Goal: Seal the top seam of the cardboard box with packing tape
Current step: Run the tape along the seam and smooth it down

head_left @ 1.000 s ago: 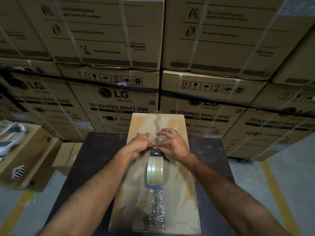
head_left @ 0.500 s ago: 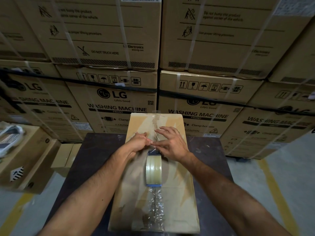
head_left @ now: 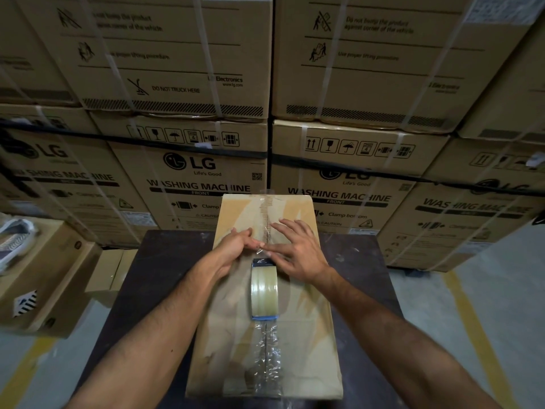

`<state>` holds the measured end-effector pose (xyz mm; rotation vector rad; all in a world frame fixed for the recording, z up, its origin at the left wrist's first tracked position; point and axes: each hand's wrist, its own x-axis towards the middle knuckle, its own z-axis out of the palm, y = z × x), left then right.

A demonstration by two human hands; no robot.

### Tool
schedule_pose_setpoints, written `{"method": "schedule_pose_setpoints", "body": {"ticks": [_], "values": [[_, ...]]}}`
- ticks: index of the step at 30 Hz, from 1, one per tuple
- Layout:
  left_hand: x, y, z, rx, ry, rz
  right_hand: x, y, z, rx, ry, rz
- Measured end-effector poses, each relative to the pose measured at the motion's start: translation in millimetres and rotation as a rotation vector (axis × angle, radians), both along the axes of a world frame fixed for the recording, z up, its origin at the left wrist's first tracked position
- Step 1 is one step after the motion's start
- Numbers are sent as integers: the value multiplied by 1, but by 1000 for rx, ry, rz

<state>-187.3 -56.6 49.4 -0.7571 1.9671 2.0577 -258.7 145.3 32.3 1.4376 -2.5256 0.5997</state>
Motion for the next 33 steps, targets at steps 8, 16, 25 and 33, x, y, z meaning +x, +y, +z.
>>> {"method": "schedule_pose_setpoints", "body": {"ticks": [8, 16, 25, 33], "values": [[3, 1, 5, -184, 50, -57, 1, -13, 3, -238, -415, -144], [8, 6, -1, -500, 100, -13, -8, -23, 13, 25, -344, -166], [13, 10, -8, -1032, 289, -96, -14, -28, 24, 159, -369, -161], [14, 13, -12, -1023, 341, -111, -14, -23, 23, 248, -256, -23]]}}
